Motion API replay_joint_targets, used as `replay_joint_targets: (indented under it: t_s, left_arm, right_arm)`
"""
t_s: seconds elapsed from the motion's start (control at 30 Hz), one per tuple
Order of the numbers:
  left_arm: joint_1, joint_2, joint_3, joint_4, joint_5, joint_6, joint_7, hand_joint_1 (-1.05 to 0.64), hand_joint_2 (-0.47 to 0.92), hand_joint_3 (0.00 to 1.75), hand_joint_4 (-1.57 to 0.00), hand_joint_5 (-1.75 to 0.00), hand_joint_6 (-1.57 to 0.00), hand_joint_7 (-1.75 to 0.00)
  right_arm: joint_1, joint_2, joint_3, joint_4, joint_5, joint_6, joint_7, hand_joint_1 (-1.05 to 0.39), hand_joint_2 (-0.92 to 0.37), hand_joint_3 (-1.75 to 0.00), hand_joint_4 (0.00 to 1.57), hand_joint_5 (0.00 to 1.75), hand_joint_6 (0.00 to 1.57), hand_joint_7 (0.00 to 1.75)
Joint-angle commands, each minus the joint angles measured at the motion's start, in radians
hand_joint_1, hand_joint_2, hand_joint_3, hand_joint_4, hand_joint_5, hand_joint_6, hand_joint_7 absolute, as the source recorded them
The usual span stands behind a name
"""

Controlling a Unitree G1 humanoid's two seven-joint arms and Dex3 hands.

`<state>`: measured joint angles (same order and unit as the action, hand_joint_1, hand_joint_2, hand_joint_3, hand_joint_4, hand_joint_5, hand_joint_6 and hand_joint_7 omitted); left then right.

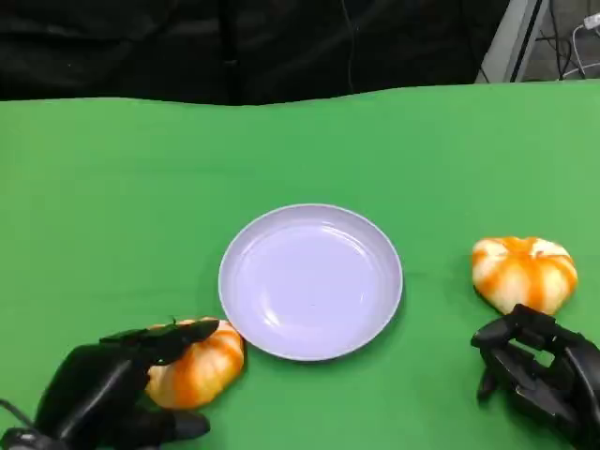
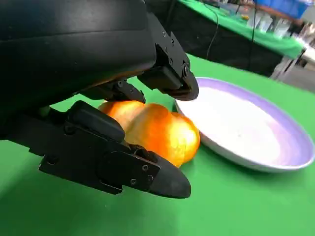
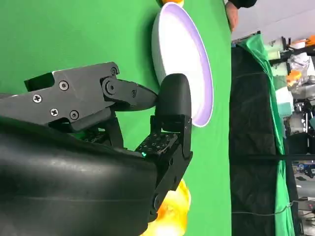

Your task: Grasp the bread from the table and place it into the plate.

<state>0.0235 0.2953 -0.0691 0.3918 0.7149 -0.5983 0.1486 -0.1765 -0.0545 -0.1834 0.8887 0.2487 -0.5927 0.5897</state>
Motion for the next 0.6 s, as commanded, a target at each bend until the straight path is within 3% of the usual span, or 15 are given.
replay_joint_targets:
  t_s: [0.03, 0.17, 0.37, 0.4, 0.43, 0.47, 0.5, 0.53, 0.57, 0.6]
  left_arm:
    - [-0.009, 0.027, -0.076, -0.042, 0.044, 0.13, -0.045, -0.27, 0.84, 0.03, -0.64, -0.01, -0.62, -0.02]
    - [-0.013, 0.037, -0.115, -0.041, 0.017, 0.163, -0.045, -0.06, 0.85, 0.01, -0.66, -0.02, -0.65, -0.02]
    - [-0.018, 0.044, -0.155, -0.04, 0.023, 0.215, 0.0, 0.01, 0.86, 0.01, -0.75, -0.07, -0.73, -0.04]
    - [-0.018, 0.045, -0.16, -0.042, 0.022, 0.222, 0.006, 0.02, 0.86, 0.01, -0.68, -0.23, -0.75, -0.02]
    - [-0.014, 0.041, -0.162, -0.049, 0.022, 0.235, 0.02, 0.02, 0.87, 0.0, -0.52, -0.55, -0.76, -0.01]
    - [-0.009, 0.036, -0.161, -0.057, 0.017, 0.249, 0.031, 0.02, 0.87, 0.0, -0.41, -1.04, -0.84, -0.08]
    - [-0.005, 0.032, -0.162, -0.063, 0.013, 0.261, 0.039, 0.02, 0.88, 0.0, -0.36, -1.26, -0.78, -0.31]
    - [-0.002, 0.027, -0.161, -0.067, 0.007, 0.266, 0.058, 0.02, 0.88, 0.0, -0.34, -1.37, -0.66, -0.61]
    - [-0.001, 0.025, -0.162, -0.069, 0.003, 0.268, 0.071, 0.04, 0.85, 0.0, -0.37, -1.58, -0.55, -1.09]
    - [0.0, 0.023, -0.163, -0.068, 0.004, 0.264, 0.095, 0.04, 0.85, 0.0, -0.38, -1.66, -0.51, -1.26]
  right_arm:
    - [0.015, -0.006, -0.003, -0.016, 0.003, 0.003, -0.005, -0.24, -0.92, -0.48, 0.61, 1.73, 0.72, 1.11]
    - [0.015, -0.005, -0.003, -0.016, 0.002, 0.001, -0.006, -0.24, -0.92, -0.48, 0.61, 1.73, 0.72, 1.11]
    - [0.02, -0.005, 0.0, -0.027, -0.001, 0.002, -0.012, -0.24, -0.92, -0.48, 0.61, 1.73, 0.72, 1.1]
    - [0.02, -0.005, 0.001, -0.027, -0.001, 0.003, -0.012, -0.24, -0.92, -0.48, 0.61, 1.73, 0.72, 1.1]
    - [0.02, -0.005, 0.001, -0.026, -0.001, 0.001, -0.013, -0.25, -0.92, -0.48, 0.61, 1.73, 0.72, 1.11]
    - [0.02, -0.005, 0.001, -0.026, -0.001, 0.001, -0.013, -0.24, -0.92, -0.48, 0.61, 1.73, 0.72, 1.11]
    - [0.02, -0.005, 0.001, -0.026, 0.0, 0.001, -0.013, -0.24, -0.92, -0.48, 0.61, 1.73, 0.72, 1.11]
    - [0.019, -0.004, 0.0, -0.023, 0.002, -0.001, -0.009, -0.24, -0.92, -0.48, 0.61, 1.73, 0.72, 1.11]
    - [0.018, -0.004, -0.001, -0.021, 0.004, -0.002, -0.006, -0.24, -0.92, -0.49, 0.6, 1.73, 0.72, 1.11]
    - [0.017, -0.003, -0.002, -0.02, 0.006, -0.001, -0.003, -0.24, -0.92, -0.49, 0.6, 1.73, 0.72, 1.11]
